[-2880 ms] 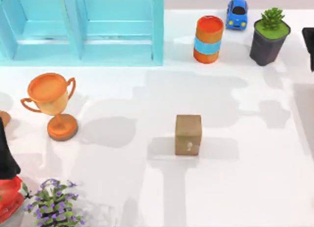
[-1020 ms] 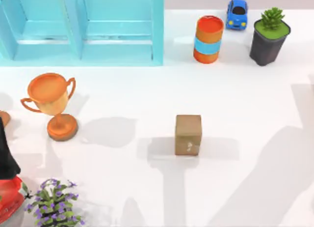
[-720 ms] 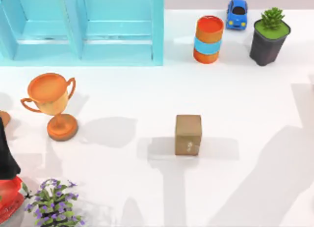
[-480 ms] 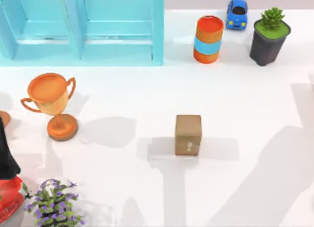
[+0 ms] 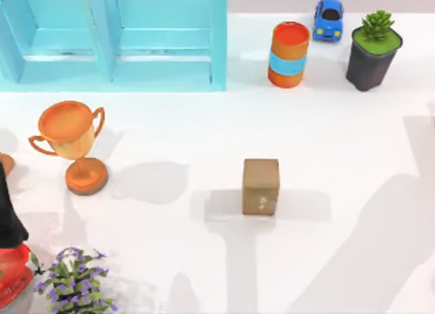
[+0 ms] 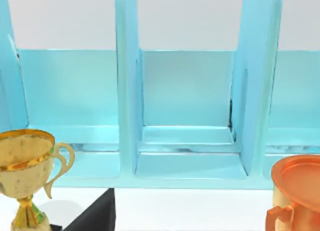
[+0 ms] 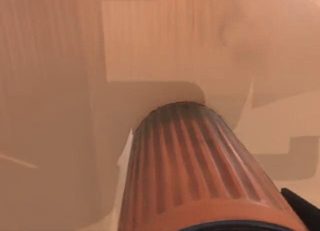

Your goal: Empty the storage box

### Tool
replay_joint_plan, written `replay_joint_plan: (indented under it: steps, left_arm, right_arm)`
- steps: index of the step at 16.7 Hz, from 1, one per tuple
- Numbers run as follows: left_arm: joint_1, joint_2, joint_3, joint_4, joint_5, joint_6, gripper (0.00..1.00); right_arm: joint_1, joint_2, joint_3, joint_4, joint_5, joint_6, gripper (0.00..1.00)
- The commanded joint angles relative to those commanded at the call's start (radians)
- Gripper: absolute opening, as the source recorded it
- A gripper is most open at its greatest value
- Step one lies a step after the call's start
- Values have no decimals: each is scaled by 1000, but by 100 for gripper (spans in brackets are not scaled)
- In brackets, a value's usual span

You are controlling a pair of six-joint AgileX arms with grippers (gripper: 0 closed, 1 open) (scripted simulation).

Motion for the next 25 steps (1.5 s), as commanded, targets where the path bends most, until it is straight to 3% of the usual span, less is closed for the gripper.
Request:
replay_joint_plan:
  steps: [9, 15, 20, 25]
  left_arm:
    - [0, 0, 0, 0, 0, 0, 100]
    - [0, 0, 0, 0, 0, 0, 100]
    - [0, 0, 0, 0, 0, 0, 100]
    - [0, 0, 0, 0, 0, 0, 100]
  right_arm:
    - [-11, -32, 38, -17, -33, -8, 0]
    - [-86, -128, 349, -207, -167, -22, 0]
    - [-49, -80, 480, -433, -81, 1, 0]
    - [-5, -23, 486, -509, -1, -4, 0]
